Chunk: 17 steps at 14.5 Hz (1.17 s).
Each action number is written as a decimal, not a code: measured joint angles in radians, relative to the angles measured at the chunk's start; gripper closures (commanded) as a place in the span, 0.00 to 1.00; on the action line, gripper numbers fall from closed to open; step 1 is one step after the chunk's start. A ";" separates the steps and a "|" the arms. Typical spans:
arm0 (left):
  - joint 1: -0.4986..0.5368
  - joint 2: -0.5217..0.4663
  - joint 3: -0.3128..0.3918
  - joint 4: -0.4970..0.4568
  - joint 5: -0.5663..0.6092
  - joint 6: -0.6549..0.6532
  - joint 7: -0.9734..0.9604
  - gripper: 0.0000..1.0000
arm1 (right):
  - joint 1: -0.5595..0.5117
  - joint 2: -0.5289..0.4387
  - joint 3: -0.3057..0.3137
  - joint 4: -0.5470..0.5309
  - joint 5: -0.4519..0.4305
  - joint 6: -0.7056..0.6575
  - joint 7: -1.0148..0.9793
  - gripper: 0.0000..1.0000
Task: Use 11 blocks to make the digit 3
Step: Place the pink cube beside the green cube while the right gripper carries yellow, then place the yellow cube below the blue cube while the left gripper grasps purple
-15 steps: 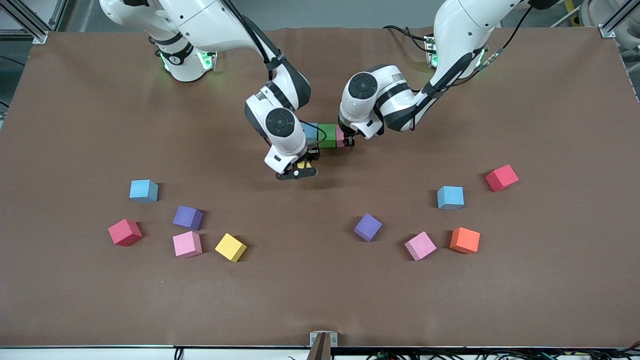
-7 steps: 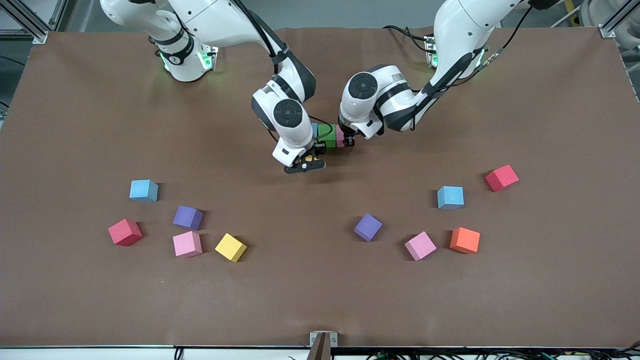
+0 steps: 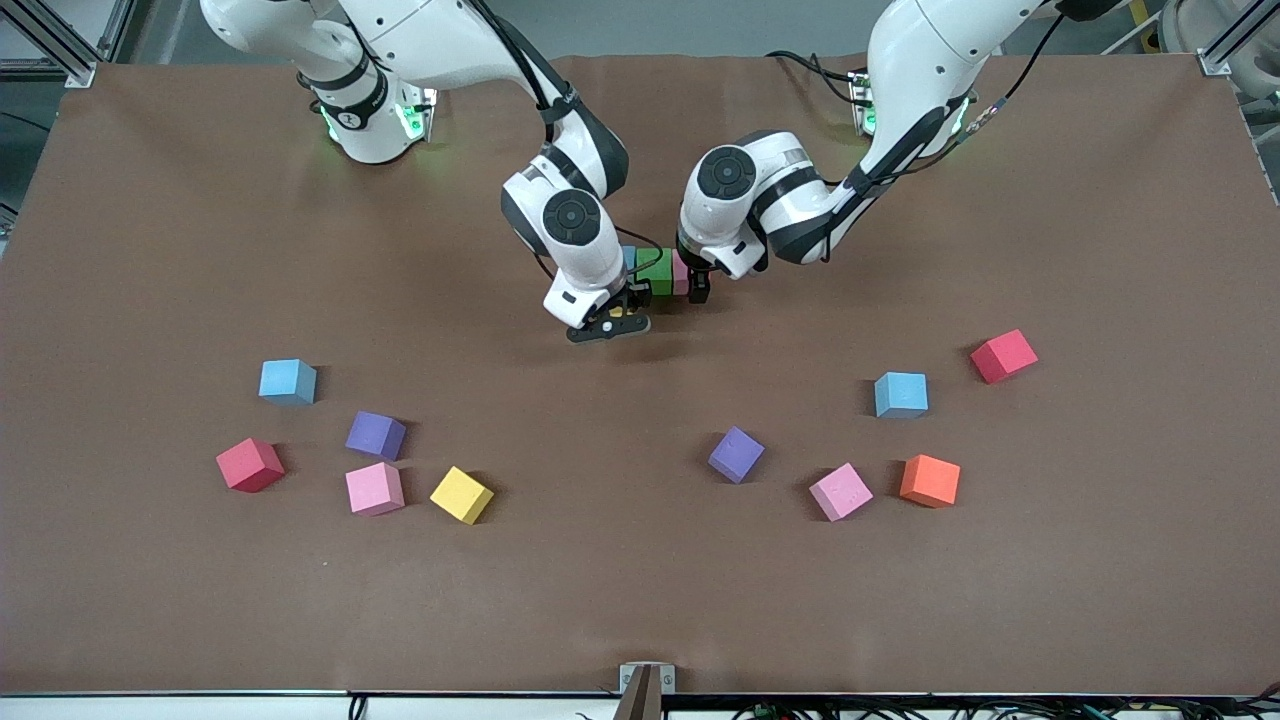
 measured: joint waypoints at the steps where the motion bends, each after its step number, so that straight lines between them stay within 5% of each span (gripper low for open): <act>1: 0.002 -0.005 -0.003 0.001 0.000 -0.002 0.000 0.00 | 0.001 0.000 0.000 -0.001 0.000 0.001 0.000 0.75; 6: 0.024 -0.071 -0.038 0.006 0.000 -0.054 -0.008 0.00 | 0.010 -0.010 0.000 -0.019 0.000 0.004 0.000 0.75; 12: 0.226 -0.108 -0.227 0.063 0.002 -0.218 0.029 0.00 | 0.023 -0.019 0.000 -0.032 0.000 0.005 0.000 0.74; 17: 0.265 -0.108 -0.198 0.237 0.043 -0.397 0.324 0.00 | 0.025 -0.020 0.000 -0.034 0.000 0.005 0.000 0.74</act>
